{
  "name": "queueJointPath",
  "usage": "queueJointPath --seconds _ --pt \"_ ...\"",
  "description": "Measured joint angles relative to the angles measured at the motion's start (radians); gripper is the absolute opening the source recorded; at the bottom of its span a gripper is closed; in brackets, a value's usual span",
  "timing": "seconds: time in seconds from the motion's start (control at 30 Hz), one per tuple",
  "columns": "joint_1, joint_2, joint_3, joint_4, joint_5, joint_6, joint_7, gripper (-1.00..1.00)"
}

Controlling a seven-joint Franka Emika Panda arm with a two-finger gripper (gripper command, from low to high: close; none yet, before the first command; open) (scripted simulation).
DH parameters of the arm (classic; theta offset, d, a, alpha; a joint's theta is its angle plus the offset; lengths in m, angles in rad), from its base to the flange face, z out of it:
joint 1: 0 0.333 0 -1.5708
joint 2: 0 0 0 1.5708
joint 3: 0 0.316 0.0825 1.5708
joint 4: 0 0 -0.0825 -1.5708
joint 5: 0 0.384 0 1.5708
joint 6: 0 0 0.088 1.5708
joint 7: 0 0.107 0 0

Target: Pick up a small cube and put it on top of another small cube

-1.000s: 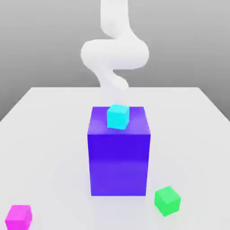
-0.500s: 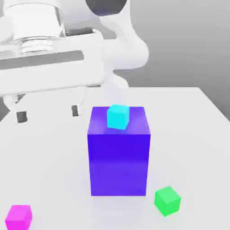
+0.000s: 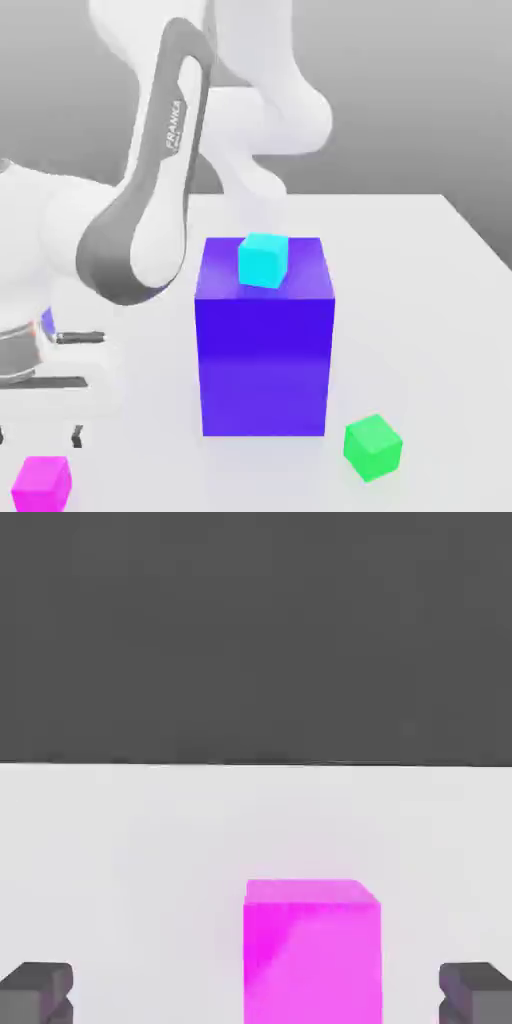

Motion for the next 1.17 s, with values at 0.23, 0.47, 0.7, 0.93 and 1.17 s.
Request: queueJointPath --seconds 0.23,0.47,0.7,0.93,1.17 --pt "-0.050 0.101 0.059 0.025 0.051 0.073 -0.041 -1.00" --pt "0.006 -0.022 -0.006 -0.010 -0.023 -0.017 0.013 -1.00" --pt "0.217 -0.186 0.101 -0.156 -0.131 -0.035 0.076 -1.00" --pt "0.443 -0.339 0.248 -0.315 -0.279 0.007 0.163 -1.00" --pt "0.490 -0.233 0.292 -0.330 -0.290 0.136 0.170 1.00"
